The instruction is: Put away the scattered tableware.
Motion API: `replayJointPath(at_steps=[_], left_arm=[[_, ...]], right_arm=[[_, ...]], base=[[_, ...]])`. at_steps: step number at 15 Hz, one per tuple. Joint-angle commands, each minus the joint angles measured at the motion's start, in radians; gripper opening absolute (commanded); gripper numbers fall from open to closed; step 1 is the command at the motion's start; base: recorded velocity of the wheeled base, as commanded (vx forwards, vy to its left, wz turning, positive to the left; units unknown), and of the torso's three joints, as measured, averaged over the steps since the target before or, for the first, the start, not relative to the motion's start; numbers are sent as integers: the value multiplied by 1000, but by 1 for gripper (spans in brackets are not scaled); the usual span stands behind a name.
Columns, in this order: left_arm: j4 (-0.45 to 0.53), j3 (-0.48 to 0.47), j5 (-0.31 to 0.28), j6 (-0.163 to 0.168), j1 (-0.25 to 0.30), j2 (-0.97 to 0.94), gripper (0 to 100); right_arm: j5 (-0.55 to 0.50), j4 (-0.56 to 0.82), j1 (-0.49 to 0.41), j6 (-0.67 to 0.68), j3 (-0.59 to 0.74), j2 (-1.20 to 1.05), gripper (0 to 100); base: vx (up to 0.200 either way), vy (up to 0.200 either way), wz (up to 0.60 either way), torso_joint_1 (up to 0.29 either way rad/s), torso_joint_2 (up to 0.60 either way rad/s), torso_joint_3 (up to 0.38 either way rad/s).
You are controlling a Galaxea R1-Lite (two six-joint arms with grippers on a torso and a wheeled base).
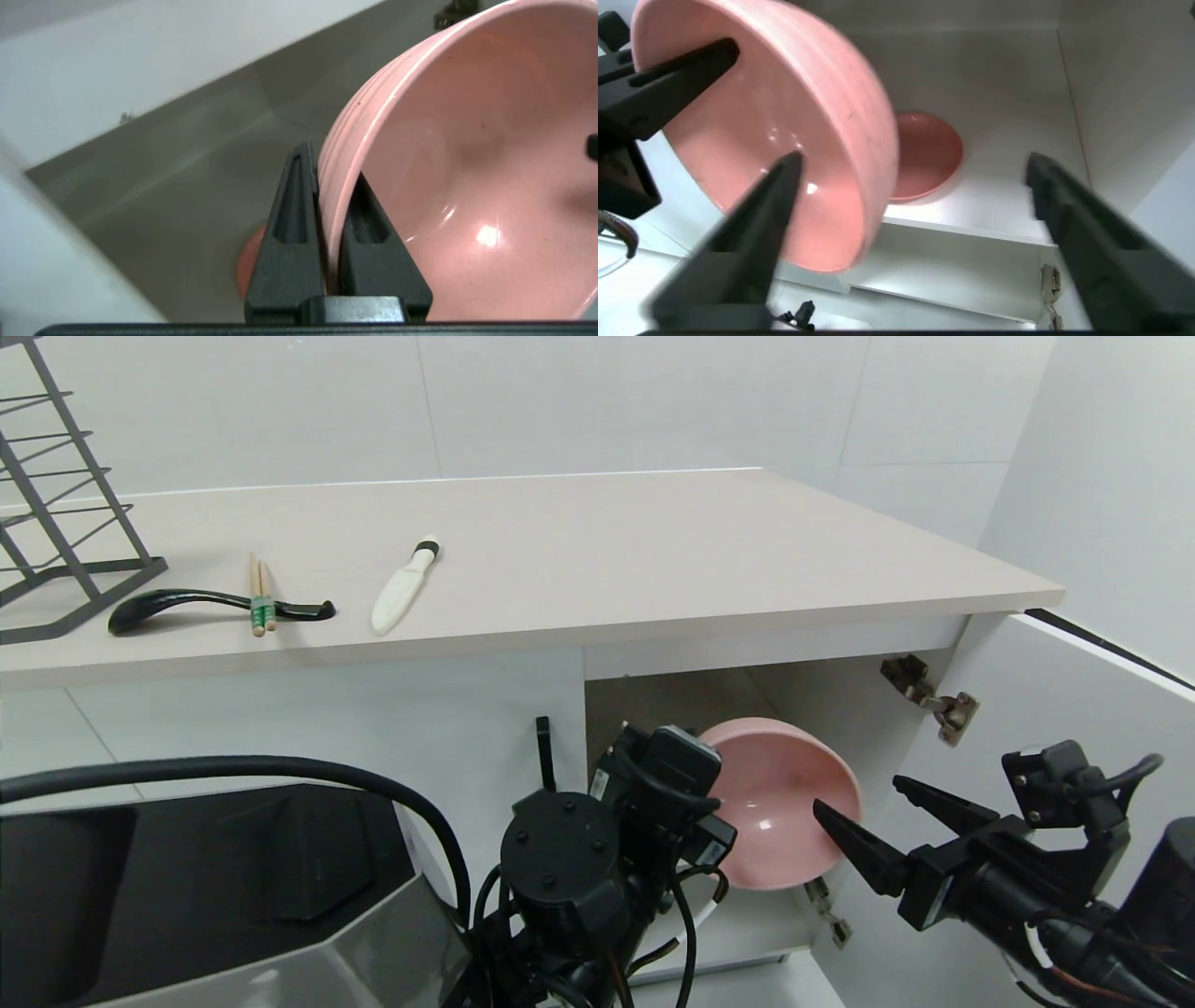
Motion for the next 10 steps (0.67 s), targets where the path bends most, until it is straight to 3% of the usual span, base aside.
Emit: replayJointPath(at_steps=[1,10], left_arm=[[-1,-22,-3,-4,-1,10,0],[-1,-90,-8,-12,-26,53,0]], right_arm=[[0,-1,2,-4,0,2,0],[0,-14,6,-4,-3,5,0]], base=[[0,0,0,0,0,0],[0,0,0,0,0,0]])
